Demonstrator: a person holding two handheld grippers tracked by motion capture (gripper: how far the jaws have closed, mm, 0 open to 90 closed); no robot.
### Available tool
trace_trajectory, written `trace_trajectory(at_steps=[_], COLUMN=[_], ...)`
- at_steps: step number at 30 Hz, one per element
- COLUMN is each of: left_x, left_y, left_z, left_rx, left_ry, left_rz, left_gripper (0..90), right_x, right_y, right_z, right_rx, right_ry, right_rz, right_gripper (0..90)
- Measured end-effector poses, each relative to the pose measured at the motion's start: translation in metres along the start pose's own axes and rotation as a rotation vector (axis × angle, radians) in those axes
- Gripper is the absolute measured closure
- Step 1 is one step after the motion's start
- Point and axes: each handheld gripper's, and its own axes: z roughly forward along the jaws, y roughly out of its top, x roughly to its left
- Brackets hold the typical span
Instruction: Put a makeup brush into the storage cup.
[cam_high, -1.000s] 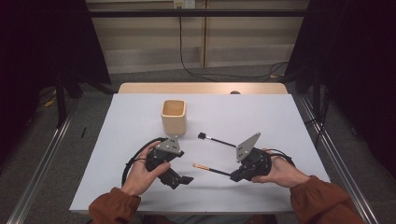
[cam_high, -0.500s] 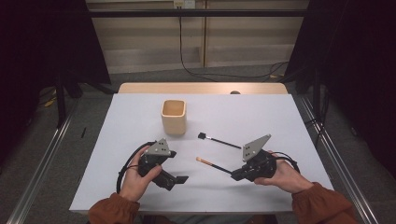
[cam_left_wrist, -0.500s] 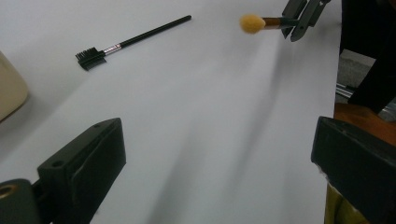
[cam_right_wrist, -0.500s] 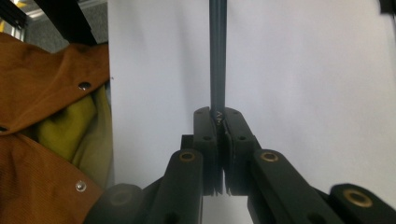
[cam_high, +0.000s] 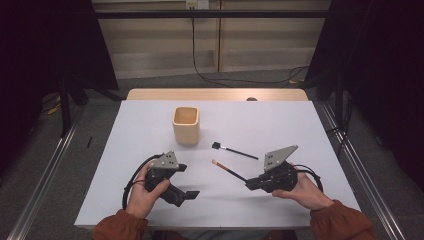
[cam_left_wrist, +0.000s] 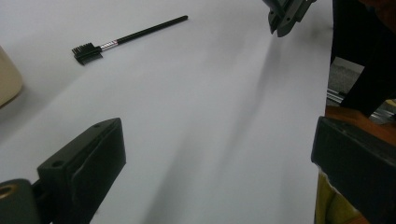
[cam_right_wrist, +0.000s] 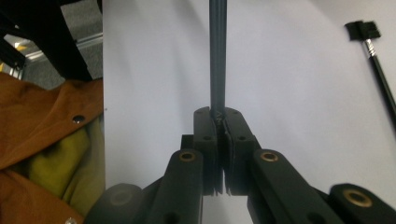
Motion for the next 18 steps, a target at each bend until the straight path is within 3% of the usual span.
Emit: trace_trajectory(at_steps=[9,18], left_x=[0.0,-0.0037], left_y=[-0.002,-0.0029], left_z=[0.0,0.0001], left_rx=[-0.011,-0.013], left_ry=[-0.003,0.021], left_rz=[-0.021,-0.01], left_gripper=[3.0,3.1], right_x=[0.0025,0.0048], right_y=[-0.0072,-0.007], right_z=[0.0055,0.006], right_rx=[-0.086,-0.206], right_ry=[0.017,0.018], right_rz=[0.027,0.02], right_gripper=[85.4,85.4])
